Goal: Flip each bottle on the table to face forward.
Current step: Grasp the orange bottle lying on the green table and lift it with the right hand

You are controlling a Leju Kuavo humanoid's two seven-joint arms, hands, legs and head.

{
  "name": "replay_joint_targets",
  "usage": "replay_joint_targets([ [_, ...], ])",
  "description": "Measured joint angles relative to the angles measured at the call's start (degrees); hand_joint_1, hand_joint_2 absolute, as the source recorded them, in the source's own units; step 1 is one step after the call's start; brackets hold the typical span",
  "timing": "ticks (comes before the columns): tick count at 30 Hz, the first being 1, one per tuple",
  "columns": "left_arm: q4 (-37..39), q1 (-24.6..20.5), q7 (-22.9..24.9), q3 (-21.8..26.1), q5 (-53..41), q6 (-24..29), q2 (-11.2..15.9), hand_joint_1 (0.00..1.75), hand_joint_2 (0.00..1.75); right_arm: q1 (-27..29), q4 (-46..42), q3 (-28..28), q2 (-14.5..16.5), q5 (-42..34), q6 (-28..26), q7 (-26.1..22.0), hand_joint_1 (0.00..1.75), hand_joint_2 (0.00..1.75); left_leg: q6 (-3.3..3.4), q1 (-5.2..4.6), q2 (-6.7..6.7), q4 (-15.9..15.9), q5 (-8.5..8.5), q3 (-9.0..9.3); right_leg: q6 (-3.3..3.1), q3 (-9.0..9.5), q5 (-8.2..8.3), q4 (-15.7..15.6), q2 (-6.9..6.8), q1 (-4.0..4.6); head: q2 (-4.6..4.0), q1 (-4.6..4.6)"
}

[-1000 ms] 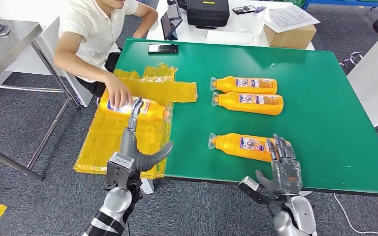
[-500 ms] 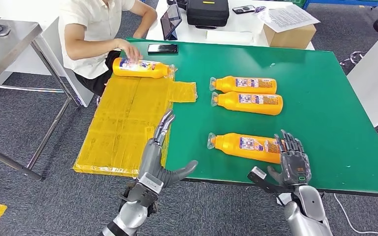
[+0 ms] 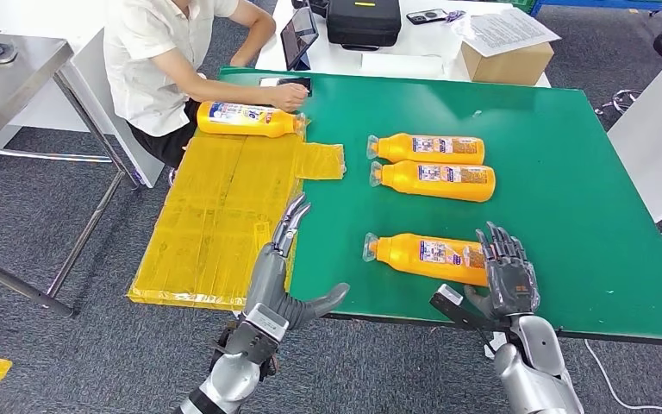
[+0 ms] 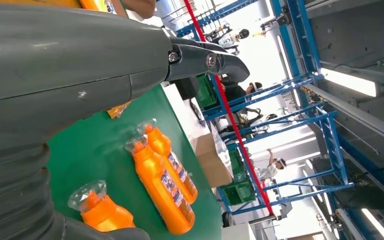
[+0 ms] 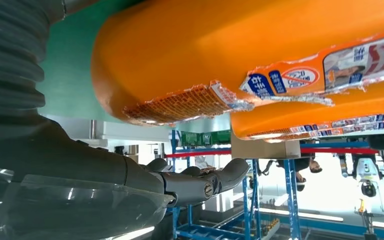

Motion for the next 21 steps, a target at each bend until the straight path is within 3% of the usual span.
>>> replay_joint_targets([
  [5,0.2,-0.3,0.4,-0.3,0.9,-0.8,0.0,0.00,1.75,-1.9,3.4,1.1,0.0,-2.6,0.0,-0.4,0.00,1.75,0.00,0.00,0.01,0.0,0.00,0.00,0.00,-0.01,0.00,0.0,0.01,0.00,0.00,0.01],
  [12,0.8,-1.1,0.9,-0.7,3.1,-1.9,0.0,0.00,1.75,-7.0,11.7,6.1,-1.3,-4.4,4.4,3.8,0.00,1.75,0.01,0.00,0.07,0.0,0.01,0.13,0.00,0.07,0.02,0.0,0.04,0.00,0.00,0.01],
  [15,1.0,-1.5,1.0,-0.7,3.7,-2.2,0.0,0.00,1.75,-9.1,13.9,7.9,-2.1,-4.8,8.3,5.7,0.00,1.75,0.01,0.00,0.15,0.0,0.00,0.29,0.00,0.16,0.02,0.0,0.08,0.00,0.00,0.01],
  [18,1.2,-1.8,1.1,-0.7,4.3,-2.6,0.0,0.00,1.75,-11.2,15.5,9.6,-3.1,-5.6,16.1,9.3,0.06,1.75,-0.02,0.00,0.32,0.0,-0.08,0.67,-0.02,0.27,0.01,-0.1,0.24,0.00,0.00,0.01],
  [21,1.2,-2.0,1.2,-0.7,4.8,-3.0,-0.1,0.00,1.75,-12.7,16.9,11.2,-4.4,-6.7,21.9,10.9,1.32,1.75,0.07,0.01,0.33,0.0,-0.23,1.12,-0.04,0.29,-0.17,-0.2,0.36,0.00,0.00,0.03],
])
